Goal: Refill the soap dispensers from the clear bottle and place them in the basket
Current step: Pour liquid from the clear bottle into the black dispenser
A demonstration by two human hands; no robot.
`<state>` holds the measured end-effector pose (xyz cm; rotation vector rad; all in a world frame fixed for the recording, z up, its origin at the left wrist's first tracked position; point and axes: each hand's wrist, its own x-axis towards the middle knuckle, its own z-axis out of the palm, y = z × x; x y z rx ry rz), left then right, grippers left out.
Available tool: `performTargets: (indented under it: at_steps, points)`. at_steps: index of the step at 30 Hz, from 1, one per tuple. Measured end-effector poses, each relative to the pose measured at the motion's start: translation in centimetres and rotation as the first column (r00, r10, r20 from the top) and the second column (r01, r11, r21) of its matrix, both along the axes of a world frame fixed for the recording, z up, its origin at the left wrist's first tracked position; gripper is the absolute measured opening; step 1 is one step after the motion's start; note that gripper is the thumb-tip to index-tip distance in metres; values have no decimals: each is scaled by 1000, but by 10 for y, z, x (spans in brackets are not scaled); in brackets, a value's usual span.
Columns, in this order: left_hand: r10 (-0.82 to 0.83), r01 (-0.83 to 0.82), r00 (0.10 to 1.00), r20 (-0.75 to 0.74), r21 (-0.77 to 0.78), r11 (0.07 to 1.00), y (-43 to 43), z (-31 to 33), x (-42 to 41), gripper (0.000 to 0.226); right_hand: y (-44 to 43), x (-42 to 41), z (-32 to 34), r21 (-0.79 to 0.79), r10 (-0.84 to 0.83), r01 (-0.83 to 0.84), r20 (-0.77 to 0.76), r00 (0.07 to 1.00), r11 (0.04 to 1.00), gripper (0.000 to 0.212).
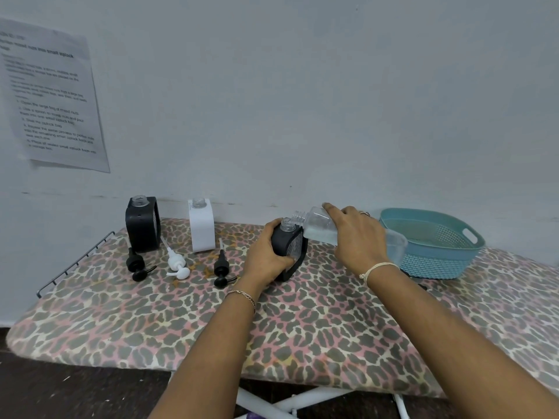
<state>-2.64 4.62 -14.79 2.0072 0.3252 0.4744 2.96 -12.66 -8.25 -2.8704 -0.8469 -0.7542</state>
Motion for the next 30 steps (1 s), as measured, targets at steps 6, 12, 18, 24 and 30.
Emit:
performTargets:
  at_steps: [6, 12, 18, 24, 30]
  points:
    - [-18, 18, 1000, -6, -10, 1000, 1, 0, 0, 89, 0, -1, 2, -17, -3, 3, 8, 1000, 1000, 78]
    - [-29, 29, 999, -18, -5, 1000, 1, 1, -2, 91, 0, -1, 4, -31, -4, 4, 13, 1000, 1000, 78]
    - [-44, 44, 998, -35, 16, 999, 1, 4, -3, 95, 0, -2, 5, -38, -6, 6, 16, 1000, 999, 77]
    - [-78, 79, 995, -58, 14, 997, 3, 7, -5, 100, 1, -2, 7, -51, -1, 2, 18, 1000, 999, 76]
    - [-100, 101, 992, -72, 12, 995, 4, 9, -6, 102, 1, -3, 8, -60, -6, 6, 5, 1000, 998, 77]
